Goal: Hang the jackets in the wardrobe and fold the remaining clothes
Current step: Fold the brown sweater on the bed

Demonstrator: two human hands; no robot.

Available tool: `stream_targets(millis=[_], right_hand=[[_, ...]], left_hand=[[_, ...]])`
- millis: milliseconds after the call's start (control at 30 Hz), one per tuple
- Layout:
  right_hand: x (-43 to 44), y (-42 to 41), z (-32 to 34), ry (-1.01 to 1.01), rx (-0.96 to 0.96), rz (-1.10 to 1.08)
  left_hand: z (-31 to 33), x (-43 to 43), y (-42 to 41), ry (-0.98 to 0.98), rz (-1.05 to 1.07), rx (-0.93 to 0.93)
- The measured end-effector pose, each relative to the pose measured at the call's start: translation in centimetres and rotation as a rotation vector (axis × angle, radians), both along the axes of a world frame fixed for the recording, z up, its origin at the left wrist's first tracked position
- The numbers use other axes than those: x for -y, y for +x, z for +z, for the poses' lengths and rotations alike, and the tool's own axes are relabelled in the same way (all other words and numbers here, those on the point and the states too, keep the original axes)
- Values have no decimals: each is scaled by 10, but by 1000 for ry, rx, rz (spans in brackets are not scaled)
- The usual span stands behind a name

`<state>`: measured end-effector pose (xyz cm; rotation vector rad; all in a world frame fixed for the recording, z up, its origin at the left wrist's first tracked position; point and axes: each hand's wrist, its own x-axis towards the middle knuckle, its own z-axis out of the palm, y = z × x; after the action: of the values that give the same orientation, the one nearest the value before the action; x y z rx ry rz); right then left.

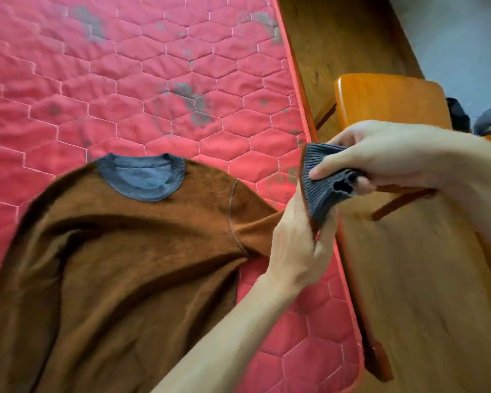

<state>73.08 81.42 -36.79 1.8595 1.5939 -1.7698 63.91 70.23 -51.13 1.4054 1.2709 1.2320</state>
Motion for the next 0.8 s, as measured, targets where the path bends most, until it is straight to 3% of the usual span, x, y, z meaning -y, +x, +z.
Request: stream_targets(millis=[133, 300, 467, 567, 667, 800], right_hand=[[2, -102, -34, 103, -60, 53], [17, -221, -73, 7, -202, 127], [39, -272, -132, 24, -49, 202], [61, -274, -178, 147, 74, 297], [92, -280, -212, 214, 162, 371], [135, -306, -237, 126, 175, 464]], left_hand=[[0, 9, -91, -101, 337, 156], [-30, 23, -208, -254, 617, 351], [-86, 50, -332, -498, 932, 501], [-126, 67, -399, -671, 935, 636], [-150, 85, -444, -829, 755, 488], [-173, 134, -487, -884, 812, 7]])
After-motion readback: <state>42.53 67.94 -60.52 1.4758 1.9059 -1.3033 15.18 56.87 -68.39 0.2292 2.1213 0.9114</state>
